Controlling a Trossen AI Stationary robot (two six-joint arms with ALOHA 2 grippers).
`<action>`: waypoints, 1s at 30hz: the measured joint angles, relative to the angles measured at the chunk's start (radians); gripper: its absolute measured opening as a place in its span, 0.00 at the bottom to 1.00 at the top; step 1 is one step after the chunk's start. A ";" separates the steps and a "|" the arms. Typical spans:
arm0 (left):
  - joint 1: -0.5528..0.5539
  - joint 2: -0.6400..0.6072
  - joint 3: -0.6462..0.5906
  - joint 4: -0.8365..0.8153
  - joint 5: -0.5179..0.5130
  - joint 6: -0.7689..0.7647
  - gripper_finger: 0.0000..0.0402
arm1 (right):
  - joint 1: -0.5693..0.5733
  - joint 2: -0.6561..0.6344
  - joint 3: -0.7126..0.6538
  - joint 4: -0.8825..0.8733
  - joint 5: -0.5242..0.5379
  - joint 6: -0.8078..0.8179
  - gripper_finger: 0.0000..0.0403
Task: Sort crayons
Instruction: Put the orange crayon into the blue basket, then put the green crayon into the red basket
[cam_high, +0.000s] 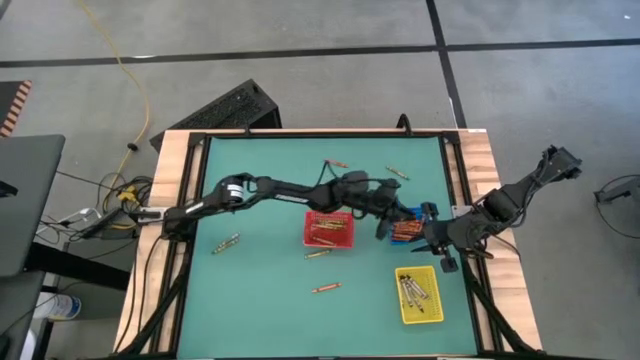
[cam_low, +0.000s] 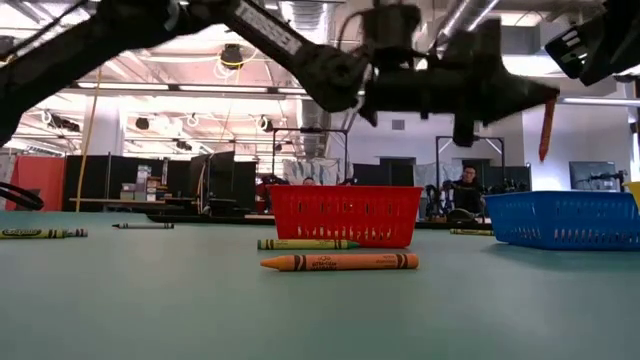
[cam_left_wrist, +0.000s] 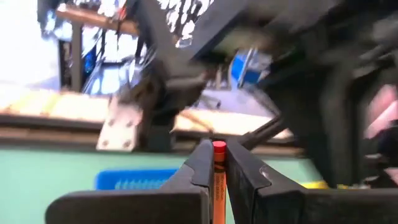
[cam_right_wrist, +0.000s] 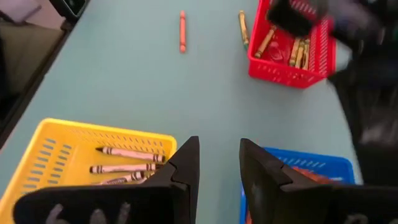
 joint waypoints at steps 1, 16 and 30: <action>0.004 0.020 0.020 -0.022 0.000 0.002 0.02 | 0.000 0.000 0.000 -0.007 0.000 0.000 0.27; 0.020 0.044 0.064 -0.126 0.005 0.037 0.28 | -0.054 -0.021 0.003 -0.052 0.027 -0.009 0.27; 0.108 -0.050 0.187 -0.530 0.085 0.105 0.43 | -0.091 -0.024 0.003 -0.010 0.027 0.021 0.27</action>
